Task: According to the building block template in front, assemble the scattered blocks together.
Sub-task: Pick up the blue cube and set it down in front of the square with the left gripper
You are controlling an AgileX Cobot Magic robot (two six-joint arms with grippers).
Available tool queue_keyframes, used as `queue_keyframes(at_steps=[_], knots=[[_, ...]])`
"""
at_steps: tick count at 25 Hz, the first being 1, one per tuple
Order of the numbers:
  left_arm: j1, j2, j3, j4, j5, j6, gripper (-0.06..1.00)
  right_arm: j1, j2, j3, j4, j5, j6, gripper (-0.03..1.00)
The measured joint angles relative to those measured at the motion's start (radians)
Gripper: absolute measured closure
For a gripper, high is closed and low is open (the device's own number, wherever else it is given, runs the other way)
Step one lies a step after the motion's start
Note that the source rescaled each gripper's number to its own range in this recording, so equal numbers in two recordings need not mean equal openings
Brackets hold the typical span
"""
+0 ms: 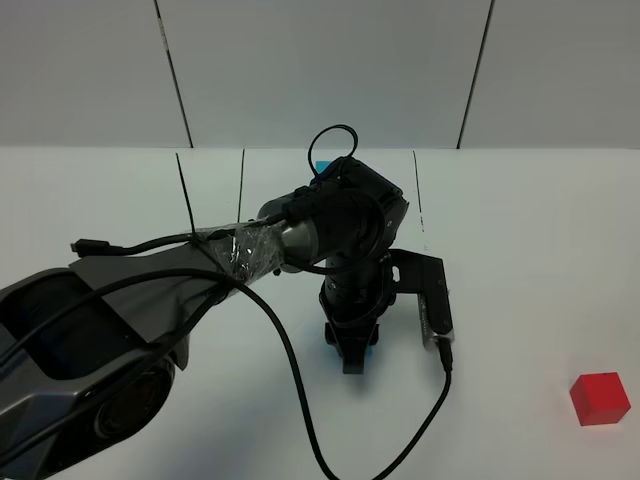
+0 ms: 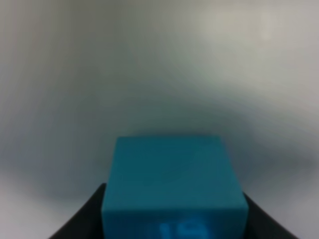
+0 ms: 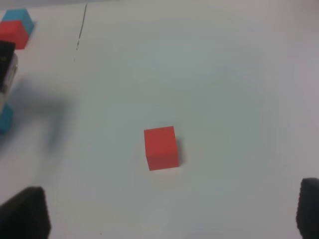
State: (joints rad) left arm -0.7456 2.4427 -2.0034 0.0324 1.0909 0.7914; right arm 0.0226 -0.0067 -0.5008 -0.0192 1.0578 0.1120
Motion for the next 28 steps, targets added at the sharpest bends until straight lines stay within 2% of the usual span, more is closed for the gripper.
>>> queue_keyframes(at_steps=[10,15,16,18,21,23,24,26,28], knots=[[0.000,0.010,-0.006,0.005,0.003,-0.035,0.94,0.000,0.000,0.000,0.000,0.000,0.000,-0.03],[-0.001,0.011,-0.006,0.052,0.007,-0.018,0.93,0.000,0.000,0.000,0.000,0.000,0.000,-0.03],[-0.001,0.011,-0.006,0.062,0.008,-0.016,0.89,0.000,0.000,0.000,0.000,0.000,0.000,-0.03],[-0.001,0.011,-0.006,0.075,0.008,-0.014,0.70,0.000,0.000,0.000,0.000,0.000,0.000,-0.03],[-0.001,0.001,-0.006,0.080,0.010,-0.013,0.30,0.000,0.000,0.000,0.000,0.000,0.000,-0.03],[-0.001,-0.013,-0.006,0.082,0.016,-0.013,0.09,0.000,0.000,0.000,0.000,0.000,0.000,-0.03],[-0.001,-0.022,-0.006,0.085,0.018,-0.013,0.01,0.000,0.000,0.000,0.000,0.000,0.000,-0.03],[-0.001,-0.050,-0.006,0.089,0.029,-0.013,-0.05,0.000,0.000,0.000,0.000,0.000,0.000,-0.03],[-0.001,-0.085,-0.006,0.089,0.058,-0.016,-0.06,0.000,0.000,0.000,0.000,0.000,0.000,-0.03]])
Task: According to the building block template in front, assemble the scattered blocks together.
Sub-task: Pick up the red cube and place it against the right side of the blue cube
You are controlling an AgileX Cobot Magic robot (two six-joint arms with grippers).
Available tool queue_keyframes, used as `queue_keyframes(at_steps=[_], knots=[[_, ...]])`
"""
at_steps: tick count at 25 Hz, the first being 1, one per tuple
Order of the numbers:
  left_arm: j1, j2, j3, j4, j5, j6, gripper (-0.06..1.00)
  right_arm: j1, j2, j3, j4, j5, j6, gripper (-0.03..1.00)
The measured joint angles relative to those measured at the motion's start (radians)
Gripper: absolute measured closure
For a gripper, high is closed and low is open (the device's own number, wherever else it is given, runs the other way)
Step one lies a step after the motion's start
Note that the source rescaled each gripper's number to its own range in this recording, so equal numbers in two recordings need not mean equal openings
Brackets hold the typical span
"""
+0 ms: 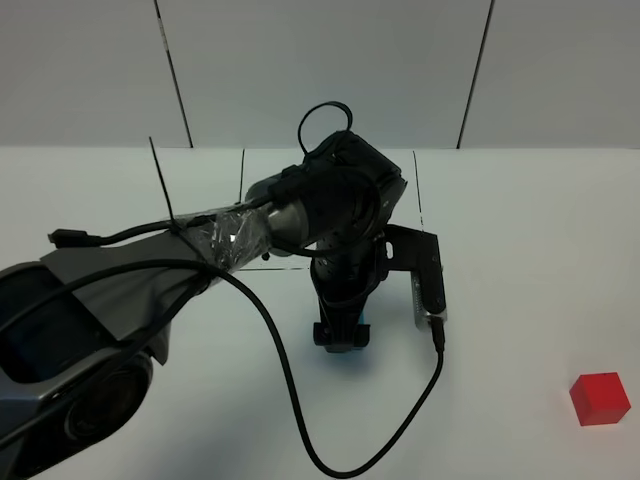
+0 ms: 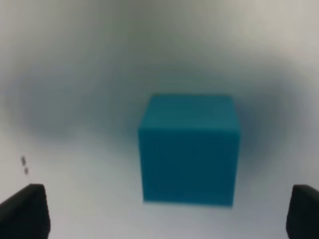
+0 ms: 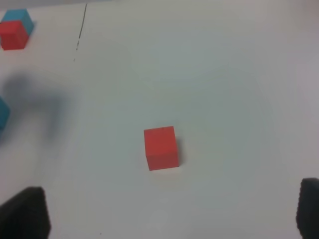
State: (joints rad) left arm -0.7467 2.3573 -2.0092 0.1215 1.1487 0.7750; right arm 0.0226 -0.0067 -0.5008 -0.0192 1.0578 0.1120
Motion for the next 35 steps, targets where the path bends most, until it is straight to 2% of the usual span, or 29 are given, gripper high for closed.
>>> queue_keyframes(at_steps=[4,7,9,13,18,21,23,25,29,32,35], knots=[[0.000,-0.090,0.000,-0.030,0.042,-0.057,-0.05,0.000,0.000,0.000,0.000,0.000,0.000,-0.03],[0.023,-0.158,0.000,-0.048,0.043,-0.156,-0.03,0.000,0.000,0.000,0.000,0.000,0.000,-0.03],[0.066,-0.197,0.000,-0.049,0.043,-0.227,-0.01,0.000,0.000,0.000,0.000,0.000,0.000,-0.03],[0.240,-0.287,0.061,-0.050,0.043,-0.376,0.02,0.000,0.000,0.000,0.000,0.000,0.000,-0.03],[0.521,-0.449,0.267,-0.062,0.043,-0.480,0.08,0.000,0.000,0.000,0.000,0.000,0.000,-0.03],[0.688,-0.585,0.427,-0.142,0.034,-0.492,0.11,0.000,0.000,0.000,0.000,0.000,0.000,-0.03],[0.780,-0.706,0.535,-0.214,-0.023,-0.486,0.12,0.000,0.000,0.000,0.000,0.000,0.000,-0.03],[0.831,-0.833,0.649,-0.257,-0.104,-0.480,0.13,0.000,-0.001,0.000,0.000,0.000,0.000,-0.03],[0.840,-1.109,0.841,-0.303,-0.203,-0.473,0.13,0.000,-0.001,0.000,0.000,0.000,0.000,-0.03],[0.822,-1.286,0.960,-0.341,-0.213,-0.478,0.14,0.000,-0.001,0.000,0.000,0.000,0.000,-0.03],[0.799,-1.480,1.073,-0.344,-0.212,-0.487,0.15,0.000,-0.001,0.000,0.000,0.000,0.000,-0.03]])
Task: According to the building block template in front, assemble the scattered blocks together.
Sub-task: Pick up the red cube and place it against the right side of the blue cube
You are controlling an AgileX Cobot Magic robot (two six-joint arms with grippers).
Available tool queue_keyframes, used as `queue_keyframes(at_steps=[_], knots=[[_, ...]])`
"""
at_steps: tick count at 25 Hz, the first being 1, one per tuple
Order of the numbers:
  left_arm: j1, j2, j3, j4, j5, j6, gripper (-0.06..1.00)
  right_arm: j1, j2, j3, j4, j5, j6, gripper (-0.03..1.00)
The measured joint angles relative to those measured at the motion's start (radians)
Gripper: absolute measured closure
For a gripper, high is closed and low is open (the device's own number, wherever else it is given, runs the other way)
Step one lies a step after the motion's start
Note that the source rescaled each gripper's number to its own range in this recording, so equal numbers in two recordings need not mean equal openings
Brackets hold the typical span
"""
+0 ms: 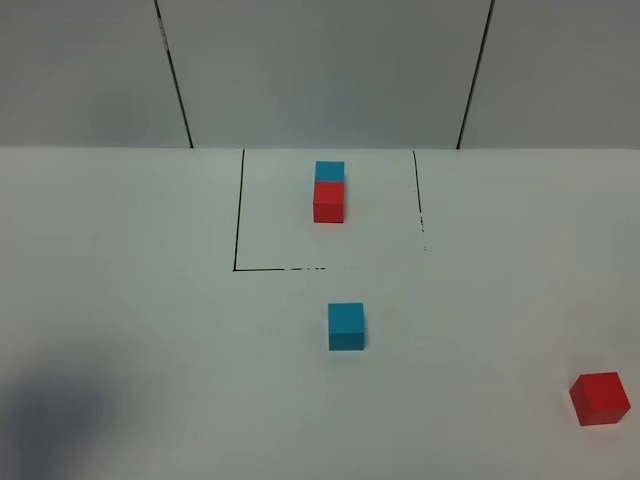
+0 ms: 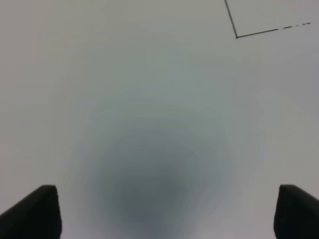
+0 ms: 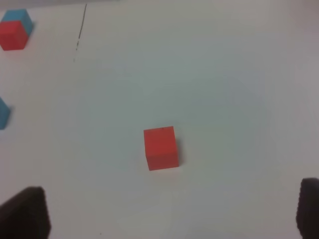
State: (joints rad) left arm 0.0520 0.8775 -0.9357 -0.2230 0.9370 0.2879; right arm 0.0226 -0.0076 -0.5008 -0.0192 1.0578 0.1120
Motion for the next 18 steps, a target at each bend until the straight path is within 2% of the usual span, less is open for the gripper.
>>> queue_keyframes(at_steps=[5,11,18], knots=[[-0.052,-0.310,0.149,-0.002,0.005,0.000,0.16,0.000,0.000,0.000,0.000,0.000,0.000,-0.03],[-0.057,-0.598,0.289,0.000,0.086,-0.030,0.18,0.000,0.000,0.000,0.000,0.000,0.000,-0.03],[-0.057,-0.853,0.365,0.005,0.110,-0.052,0.26,0.000,0.000,0.000,0.000,0.000,0.000,-0.03]])
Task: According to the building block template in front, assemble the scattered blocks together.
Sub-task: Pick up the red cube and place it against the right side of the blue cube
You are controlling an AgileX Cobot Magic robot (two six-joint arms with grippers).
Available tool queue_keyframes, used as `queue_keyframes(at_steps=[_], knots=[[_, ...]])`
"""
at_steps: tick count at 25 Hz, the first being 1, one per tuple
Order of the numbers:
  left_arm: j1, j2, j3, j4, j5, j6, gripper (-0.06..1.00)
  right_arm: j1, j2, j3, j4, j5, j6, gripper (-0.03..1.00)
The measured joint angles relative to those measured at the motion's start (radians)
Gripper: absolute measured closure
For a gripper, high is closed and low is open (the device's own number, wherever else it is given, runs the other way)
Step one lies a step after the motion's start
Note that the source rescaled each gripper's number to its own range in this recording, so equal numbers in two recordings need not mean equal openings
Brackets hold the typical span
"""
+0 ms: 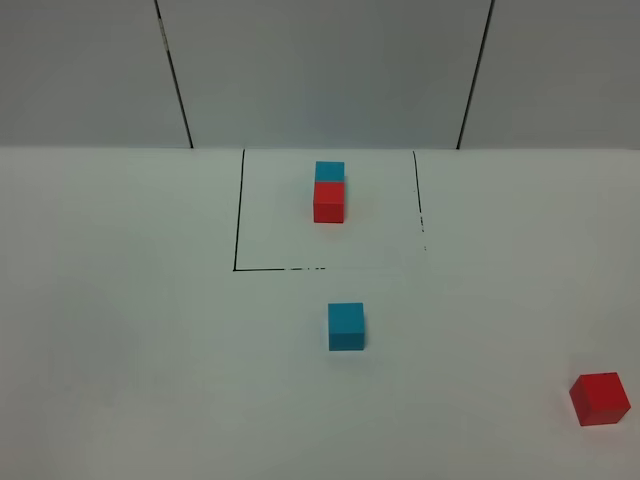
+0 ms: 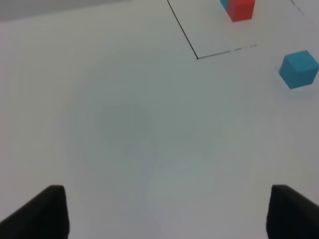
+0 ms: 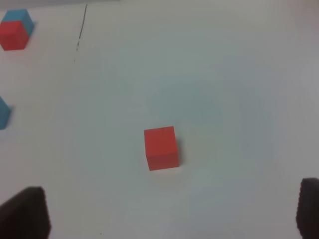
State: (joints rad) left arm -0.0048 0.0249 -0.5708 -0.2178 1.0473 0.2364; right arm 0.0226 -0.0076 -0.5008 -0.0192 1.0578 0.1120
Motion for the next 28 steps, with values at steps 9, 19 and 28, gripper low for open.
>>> queue_keyframes(at_steps=[9,19,28], knots=[[0.000,-0.031,0.057,0.128,0.041,-0.150,0.30,0.000,0.000,0.000,0.000,0.000,0.000,-0.03],[0.000,-0.033,0.064,0.161,0.024,-0.186,0.30,0.000,0.000,0.000,0.000,0.000,0.000,-0.03],[0.000,-0.033,0.064,0.161,0.024,-0.185,0.30,0.000,0.000,0.000,0.000,0.000,0.000,-0.03]])
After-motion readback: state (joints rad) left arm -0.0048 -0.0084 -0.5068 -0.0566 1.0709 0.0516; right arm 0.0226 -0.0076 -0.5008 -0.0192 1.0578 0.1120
